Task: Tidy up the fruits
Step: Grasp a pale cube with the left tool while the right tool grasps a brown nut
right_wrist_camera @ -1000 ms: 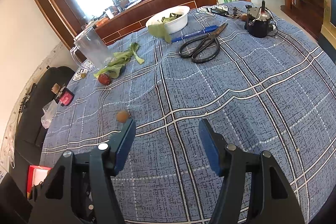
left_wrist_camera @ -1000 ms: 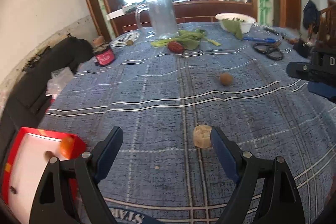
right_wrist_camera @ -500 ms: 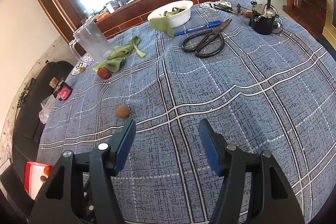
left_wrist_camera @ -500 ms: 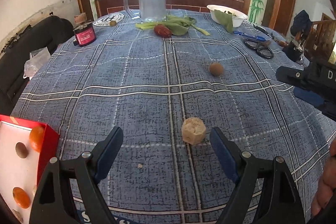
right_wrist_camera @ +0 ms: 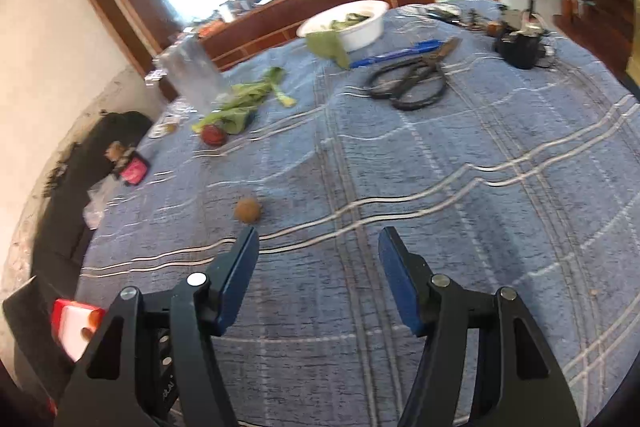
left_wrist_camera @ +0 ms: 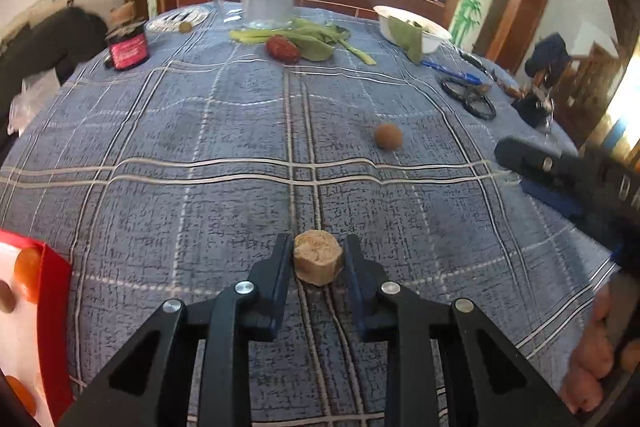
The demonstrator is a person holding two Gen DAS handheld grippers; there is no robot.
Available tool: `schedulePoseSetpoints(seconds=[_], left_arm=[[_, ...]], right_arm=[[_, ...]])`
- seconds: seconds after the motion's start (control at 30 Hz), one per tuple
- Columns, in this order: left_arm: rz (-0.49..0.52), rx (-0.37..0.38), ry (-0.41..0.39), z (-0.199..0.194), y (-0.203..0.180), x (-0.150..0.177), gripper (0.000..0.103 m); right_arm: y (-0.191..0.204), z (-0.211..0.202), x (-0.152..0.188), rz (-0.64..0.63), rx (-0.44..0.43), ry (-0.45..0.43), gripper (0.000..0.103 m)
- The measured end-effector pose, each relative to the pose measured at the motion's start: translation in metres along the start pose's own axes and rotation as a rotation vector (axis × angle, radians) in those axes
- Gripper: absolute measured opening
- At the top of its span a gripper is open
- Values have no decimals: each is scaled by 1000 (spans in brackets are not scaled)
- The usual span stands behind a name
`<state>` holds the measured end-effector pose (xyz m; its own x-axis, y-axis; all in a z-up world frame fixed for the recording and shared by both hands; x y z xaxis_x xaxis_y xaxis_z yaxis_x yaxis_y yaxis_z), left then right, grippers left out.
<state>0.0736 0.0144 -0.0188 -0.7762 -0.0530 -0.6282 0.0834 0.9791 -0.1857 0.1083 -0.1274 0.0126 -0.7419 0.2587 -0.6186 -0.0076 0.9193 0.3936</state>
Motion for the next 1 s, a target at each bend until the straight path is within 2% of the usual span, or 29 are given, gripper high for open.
schedulePoseSetpoints(seconds=[0.1,0.2,0.27,0.37,0.47,0.5,0.53,0.63,0.8,1.0], left_arm=[[-18,10,-28,-7,8,-7,25],[-48,-70,-82,-16,28,-16,25],[-139,-20,-103,-23,44,-19,25],[-168,-9,-77,-19,48,-16,25],[-199,13,-27,-10,52,-11,25],[-203,12,-20,-9,53,-11,25],[-206,6,-22,-9,54,-11,25],[-192,-17,-36,-11,52,-11,25],[-169,-8,-18,-10,45,-9,25],[-164,-18,-18,-9,45,-9,25]], right_arm=[[10,5,5,-40,-31,6,63],[26,9,9,-102,-24,-17,63],[42,15,9,-163,-5,-9,60],[60,24,5,-232,17,-16,59],[74,36,3,-304,47,-8,51],[78,40,3,-326,50,1,44],[82,43,3,-347,53,8,39],[95,56,7,-445,123,9,34],[94,63,8,-460,158,-6,33],[89,72,5,-420,145,17,33]])
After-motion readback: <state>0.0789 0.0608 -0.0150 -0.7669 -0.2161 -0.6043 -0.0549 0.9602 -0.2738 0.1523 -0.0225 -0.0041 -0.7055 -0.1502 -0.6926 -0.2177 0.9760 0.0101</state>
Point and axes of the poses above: each gripper's, at about its wrist camera, not at the fingertips, and z roughly the way its jaws point, y to its left, x to its underside, the point moved 4 cm from there along z, roughly the way its jaws point, and after that the axes turned 2 degrees about x, right-handed, at the moved point
